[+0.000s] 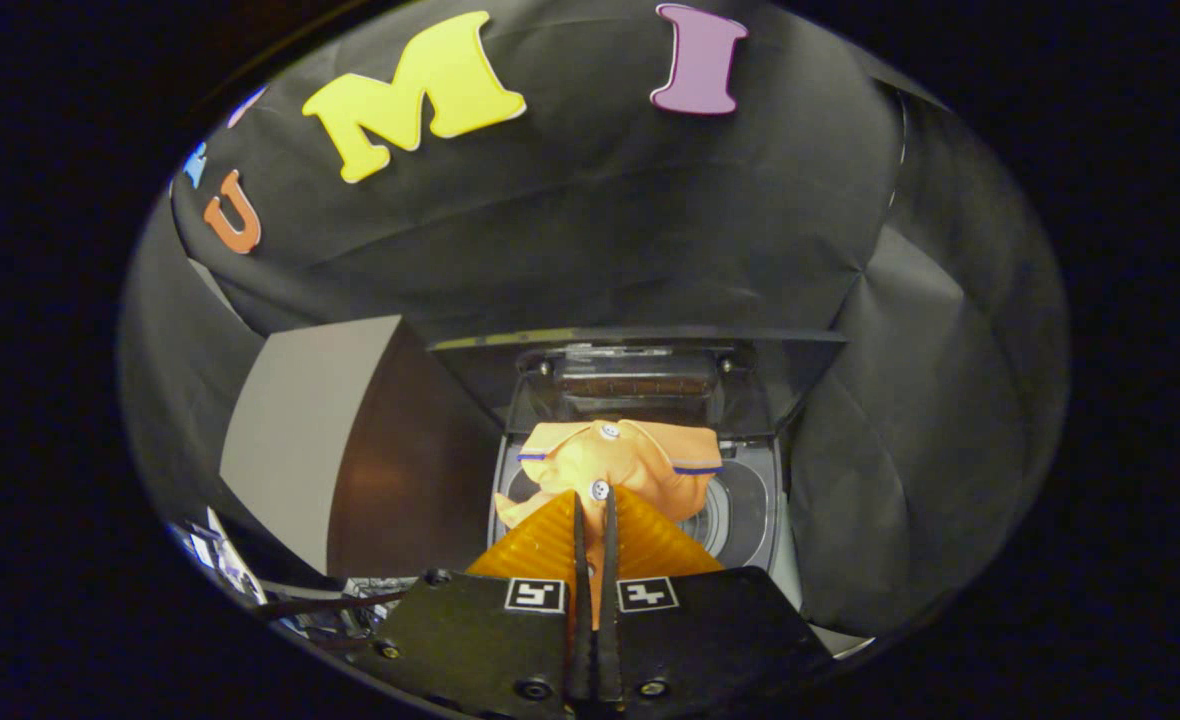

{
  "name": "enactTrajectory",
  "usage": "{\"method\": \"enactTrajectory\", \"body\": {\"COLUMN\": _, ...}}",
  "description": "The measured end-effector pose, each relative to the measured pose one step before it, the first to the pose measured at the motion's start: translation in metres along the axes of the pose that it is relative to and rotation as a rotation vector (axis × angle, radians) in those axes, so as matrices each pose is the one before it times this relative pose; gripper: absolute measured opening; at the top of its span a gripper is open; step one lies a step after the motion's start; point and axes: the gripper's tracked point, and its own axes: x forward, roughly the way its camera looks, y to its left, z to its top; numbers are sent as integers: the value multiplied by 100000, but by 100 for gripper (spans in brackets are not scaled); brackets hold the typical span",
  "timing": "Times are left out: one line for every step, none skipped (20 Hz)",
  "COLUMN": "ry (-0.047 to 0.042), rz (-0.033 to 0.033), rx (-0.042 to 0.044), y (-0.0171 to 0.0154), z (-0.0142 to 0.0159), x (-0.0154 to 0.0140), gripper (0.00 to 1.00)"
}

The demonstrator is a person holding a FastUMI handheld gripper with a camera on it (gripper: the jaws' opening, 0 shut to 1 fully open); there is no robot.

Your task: Put the clothes into the washing machine and then close the washing machine lid.

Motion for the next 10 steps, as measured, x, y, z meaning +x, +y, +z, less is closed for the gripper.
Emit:
{"method": "enactTrajectory", "body": {"ry": 1431, "rz": -462, "rx": 192, "y": -187, "z": -373, "x": 980, "gripper": 6}}
{"method": "enactTrajectory", "body": {"ry": 1457, "rz": -353, "rx": 95, "y": -139, "z": -469, "x": 973, "gripper": 6}}
{"method": "enactTrajectory", "body": {"ry": 1232, "rz": -556, "rx": 186, "y": -120, "z": -371, "x": 955, "gripper": 6}}
{"method": "enactTrajectory", "body": {"ry": 1311, "rz": -432, "rx": -202, "y": -137, "z": -467, "x": 992, "gripper": 6}}
{"method": "enactTrajectory", "body": {"ry": 1148, "rz": -586, "rx": 116, "y": -43, "z": -246, "x": 1245, "gripper": 6}}
{"method": "enactTrajectory", "body": {"ry": 1210, "rz": -610, "rx": 186, "y": -128, "z": -467, "x": 1297, "gripper": 6}}
{"method": "enactTrajectory", "body": {"ry": 1131, "rz": -971, "rx": 265, "y": -164, "z": -300, "x": 957, "gripper": 6}}
{"method": "enactTrajectory", "body": {"ry": 1150, "rz": -460, "rx": 76, "y": -61, "z": -314, "x": 1146, "gripper": 6}}
{"method": "enactTrajectory", "body": {"ry": 961, "rz": -610, "rx": 34, "y": -35, "z": -168, "x": 945, "gripper": 6}}
{"method": "enactTrajectory", "body": {"ry": 395, "rz": -825, "rx": -626, "y": -98, "z": -126, "x": 980, "gripper": 7}}
